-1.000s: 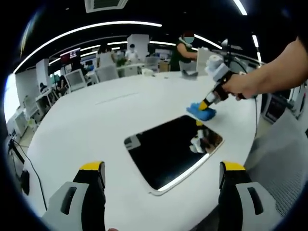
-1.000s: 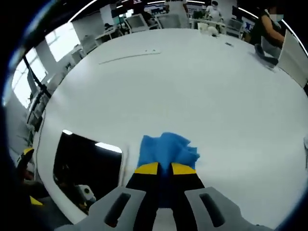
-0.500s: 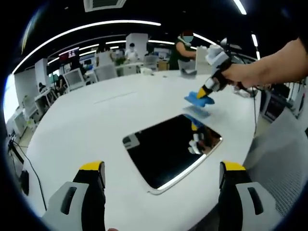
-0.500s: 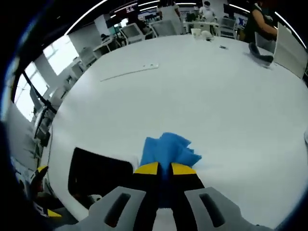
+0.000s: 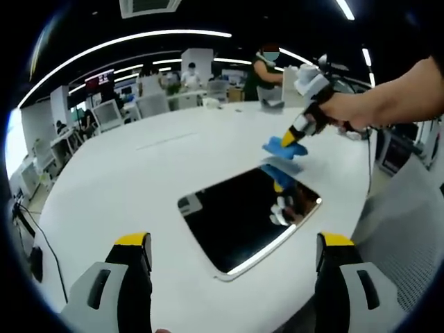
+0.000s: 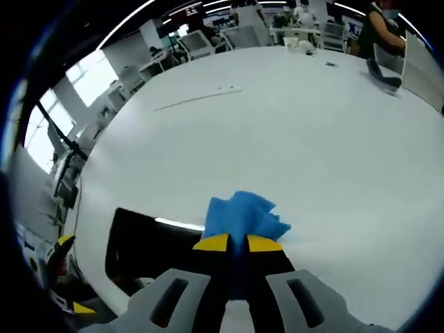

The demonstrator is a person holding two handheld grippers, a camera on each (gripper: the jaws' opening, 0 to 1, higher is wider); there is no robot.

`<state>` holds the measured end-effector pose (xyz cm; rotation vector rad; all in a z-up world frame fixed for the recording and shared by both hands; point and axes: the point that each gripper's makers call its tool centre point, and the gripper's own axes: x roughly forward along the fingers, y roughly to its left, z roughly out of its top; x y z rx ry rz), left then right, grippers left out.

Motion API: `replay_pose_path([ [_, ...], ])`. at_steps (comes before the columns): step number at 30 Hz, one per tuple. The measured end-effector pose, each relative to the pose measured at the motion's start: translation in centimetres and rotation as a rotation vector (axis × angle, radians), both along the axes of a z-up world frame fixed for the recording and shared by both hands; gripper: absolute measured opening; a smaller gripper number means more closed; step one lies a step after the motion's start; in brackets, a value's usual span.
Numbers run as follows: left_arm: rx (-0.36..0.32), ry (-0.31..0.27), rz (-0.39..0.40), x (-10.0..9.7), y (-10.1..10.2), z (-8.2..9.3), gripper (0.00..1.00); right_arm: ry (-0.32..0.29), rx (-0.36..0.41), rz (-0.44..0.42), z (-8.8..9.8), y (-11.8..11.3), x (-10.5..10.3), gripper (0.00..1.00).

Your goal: Wipe the mirror surface with the cleaning cloth until all visible marks leave the cleaned area.

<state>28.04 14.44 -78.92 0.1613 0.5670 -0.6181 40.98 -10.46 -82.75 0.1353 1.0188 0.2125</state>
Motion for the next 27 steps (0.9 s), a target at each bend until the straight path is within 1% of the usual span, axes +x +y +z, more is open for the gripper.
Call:
replay_pose_path([
  [6, 0.003, -0.003, -0.005, 0.0, -0.1, 0.0, 0.99, 0.008, 0.004, 0.016, -0.5, 1.5, -0.2, 0.03],
  [8, 0.001, 0.004, 0.001, 0.0, 0.1, -0.2, 0.99, 0.015, 0.002, 0.020, -0.8, 1.8, -0.4, 0.03],
  [19, 0.006, 0.001, -0.001, 0.2, 0.1, -0.3, 0.99, 0.028, 0.004, 0.037, -1.5, 3.6, -0.7, 0.03],
  [27, 0.007, 0.004, -0.001, 0.3, 0.1, -0.4, 0.99, 0.049, -0.007, 0.050, -2.1, 4.8, -1.3, 0.03],
])
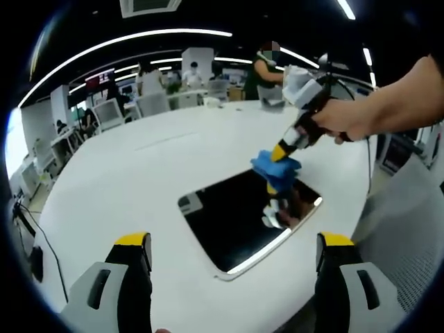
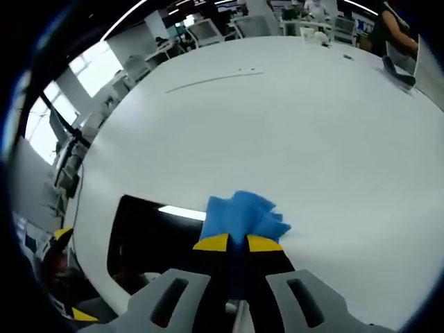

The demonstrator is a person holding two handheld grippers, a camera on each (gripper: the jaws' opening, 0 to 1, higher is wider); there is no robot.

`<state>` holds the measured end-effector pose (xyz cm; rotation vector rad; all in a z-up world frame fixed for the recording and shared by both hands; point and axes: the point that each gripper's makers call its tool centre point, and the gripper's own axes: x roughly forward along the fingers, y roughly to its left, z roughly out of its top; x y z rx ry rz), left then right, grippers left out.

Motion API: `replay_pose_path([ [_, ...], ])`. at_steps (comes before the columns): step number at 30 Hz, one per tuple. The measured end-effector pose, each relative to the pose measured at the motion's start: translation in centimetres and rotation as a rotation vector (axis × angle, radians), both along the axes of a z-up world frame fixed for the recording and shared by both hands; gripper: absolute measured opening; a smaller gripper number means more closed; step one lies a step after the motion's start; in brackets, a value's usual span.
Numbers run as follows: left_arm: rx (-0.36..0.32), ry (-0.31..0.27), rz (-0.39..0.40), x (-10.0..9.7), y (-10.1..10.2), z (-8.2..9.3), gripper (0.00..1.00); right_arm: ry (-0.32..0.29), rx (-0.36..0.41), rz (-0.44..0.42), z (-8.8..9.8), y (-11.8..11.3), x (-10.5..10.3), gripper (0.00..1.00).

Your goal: Wipe the mirror surface with the cleaning cloth until all visible marks leave the cleaned area.

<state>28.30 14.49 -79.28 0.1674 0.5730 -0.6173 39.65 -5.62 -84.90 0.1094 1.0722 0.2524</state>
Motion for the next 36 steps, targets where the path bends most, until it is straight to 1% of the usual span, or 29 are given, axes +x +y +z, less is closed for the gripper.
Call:
replay_pose_path([
  [4, 0.002, 0.000, -0.003, 0.1, 0.0, -0.2, 0.99, 0.006, -0.008, 0.002, -0.3, 0.2, 0.1, 0.03],
  [9, 0.000, 0.002, -0.001, 0.1, 0.0, -0.2, 0.99, 0.007, -0.011, -0.001, -0.1, 0.6, -0.2, 0.03],
  [14, 0.001, 0.004, -0.005, 0.0, -0.1, -0.2, 0.99, 0.018, 0.010, -0.010, 0.0, 1.6, -0.3, 0.03],
  [16, 0.001, 0.003, -0.005, 0.0, -0.1, -0.2, 0.99, 0.020, 0.011, -0.010, -0.2, 1.8, 0.0, 0.02],
  [23, -0.004, 0.002, -0.003, 0.0, -0.2, -0.1, 0.99, 0.028, 0.020, 0.002, -0.2, 3.5, 0.0, 0.02],
  [26, -0.007, 0.002, -0.002, 0.0, -0.2, -0.1, 0.99, 0.033, 0.044, 0.004, -0.2, 4.5, 0.0, 0.02],
  [30, -0.010, 0.004, -0.001, 0.0, -0.2, -0.1, 0.99, 0.031, 0.043, 0.012, -0.2, 5.3, 0.0, 0.02],
  [36, -0.010, 0.005, -0.004, -0.1, -0.3, -0.1, 0.99, 0.044, 0.047, 0.016, -0.5, 6.1, 0.5, 0.02],
])
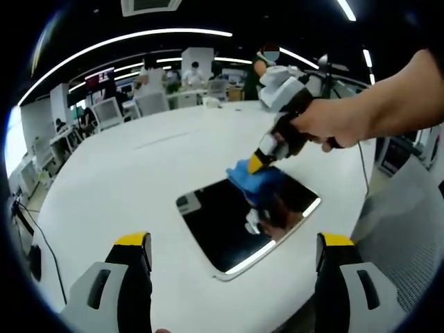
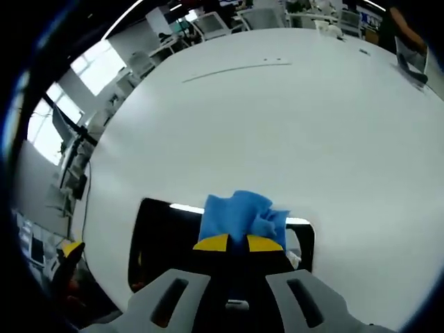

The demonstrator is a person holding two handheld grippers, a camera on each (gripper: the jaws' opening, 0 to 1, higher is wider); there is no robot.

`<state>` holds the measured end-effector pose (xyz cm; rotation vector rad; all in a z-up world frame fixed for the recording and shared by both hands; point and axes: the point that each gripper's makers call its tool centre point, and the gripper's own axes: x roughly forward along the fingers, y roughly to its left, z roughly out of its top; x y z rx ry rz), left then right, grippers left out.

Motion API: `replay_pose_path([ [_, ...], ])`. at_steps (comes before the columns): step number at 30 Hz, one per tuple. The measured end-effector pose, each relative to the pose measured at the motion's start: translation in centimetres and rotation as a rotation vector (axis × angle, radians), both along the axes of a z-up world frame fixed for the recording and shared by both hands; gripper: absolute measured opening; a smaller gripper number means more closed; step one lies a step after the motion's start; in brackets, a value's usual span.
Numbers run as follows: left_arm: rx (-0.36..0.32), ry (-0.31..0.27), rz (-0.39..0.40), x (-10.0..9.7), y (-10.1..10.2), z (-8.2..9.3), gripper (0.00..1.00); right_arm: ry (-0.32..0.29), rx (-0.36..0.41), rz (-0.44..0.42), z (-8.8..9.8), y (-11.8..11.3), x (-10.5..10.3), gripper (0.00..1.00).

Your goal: Wipe the mirror surface with the cleaning cloth until all visible marks leave the cleaned area.

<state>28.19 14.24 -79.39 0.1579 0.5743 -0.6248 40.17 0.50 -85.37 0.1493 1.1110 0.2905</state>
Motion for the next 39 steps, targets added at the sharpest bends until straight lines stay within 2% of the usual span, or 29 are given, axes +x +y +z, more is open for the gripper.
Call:
replay_pose_path([
  [16, 0.010, 0.004, 0.007, 0.1, 0.2, -0.1, 0.99, 0.023, -0.005, 0.074, 0.3, 4.4, 0.0, 0.03],
  [39, -0.004, 0.013, 0.006, -0.1, 0.1, 0.0, 0.99, 0.034, -0.001, 0.139, 0.0, 9.1, 0.9, 0.03],
])
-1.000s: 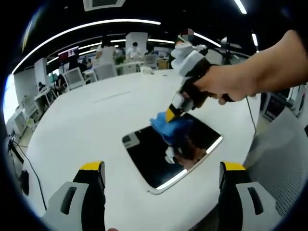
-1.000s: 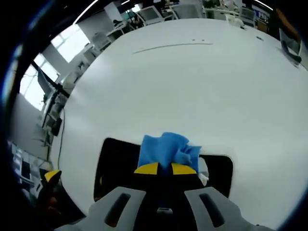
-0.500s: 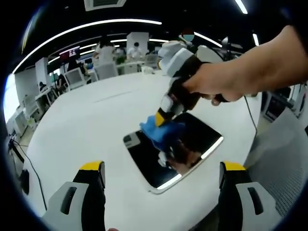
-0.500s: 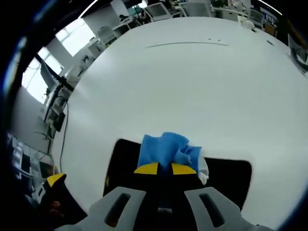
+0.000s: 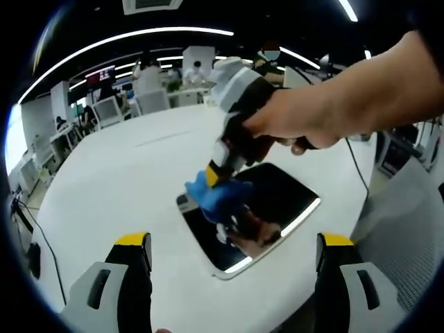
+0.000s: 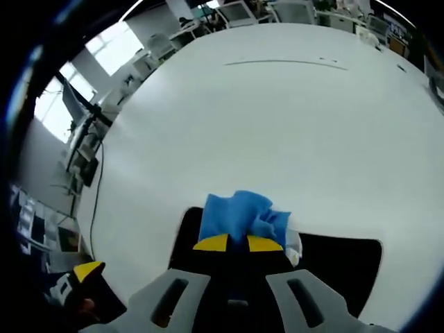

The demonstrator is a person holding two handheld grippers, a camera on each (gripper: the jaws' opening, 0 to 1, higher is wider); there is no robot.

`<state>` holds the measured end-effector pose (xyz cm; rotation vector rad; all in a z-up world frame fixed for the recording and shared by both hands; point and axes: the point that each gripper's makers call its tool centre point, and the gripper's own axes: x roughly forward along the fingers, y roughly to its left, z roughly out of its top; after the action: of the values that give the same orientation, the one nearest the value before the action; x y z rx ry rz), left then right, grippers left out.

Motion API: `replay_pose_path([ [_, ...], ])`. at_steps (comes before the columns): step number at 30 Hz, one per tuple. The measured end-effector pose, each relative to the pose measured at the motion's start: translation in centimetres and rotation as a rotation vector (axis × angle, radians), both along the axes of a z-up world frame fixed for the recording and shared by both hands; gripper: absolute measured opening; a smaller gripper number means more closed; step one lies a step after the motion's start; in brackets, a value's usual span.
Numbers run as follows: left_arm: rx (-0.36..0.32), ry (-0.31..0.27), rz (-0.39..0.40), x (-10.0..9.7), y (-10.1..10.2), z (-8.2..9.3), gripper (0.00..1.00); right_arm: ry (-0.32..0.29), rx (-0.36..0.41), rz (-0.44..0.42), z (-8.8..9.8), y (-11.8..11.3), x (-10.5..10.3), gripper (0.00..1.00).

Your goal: Wipe the mirror surface with the cleaning cloth until all visible marks leave the cleaned area.

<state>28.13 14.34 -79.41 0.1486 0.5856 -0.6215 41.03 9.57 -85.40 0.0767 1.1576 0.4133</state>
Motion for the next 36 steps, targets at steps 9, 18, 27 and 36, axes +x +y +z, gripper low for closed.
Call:
replay_pose_path([
  [9, -0.003, 0.002, -0.004, -0.1, -0.1, -0.1, 0.99, -0.003, 0.011, 0.021, 0.2, 2.4, 0.1, 0.03],
  [18, -0.002, 0.006, -0.011, -0.2, -0.2, -0.2, 0.99, -0.010, 0.007, 0.050, 0.6, 4.0, -0.2, 0.02],
  [27, 0.009, 0.010, -0.015, -0.3, -0.1, -0.3, 0.99, -0.028, 0.013, 0.052, 0.6, 3.9, -0.4, 0.02],
  [36, -0.003, 0.003, -0.018, -0.2, -0.3, -0.1, 0.99, -0.023, 0.039, 0.059, 0.4, 3.9, -1.7, 0.02],
])
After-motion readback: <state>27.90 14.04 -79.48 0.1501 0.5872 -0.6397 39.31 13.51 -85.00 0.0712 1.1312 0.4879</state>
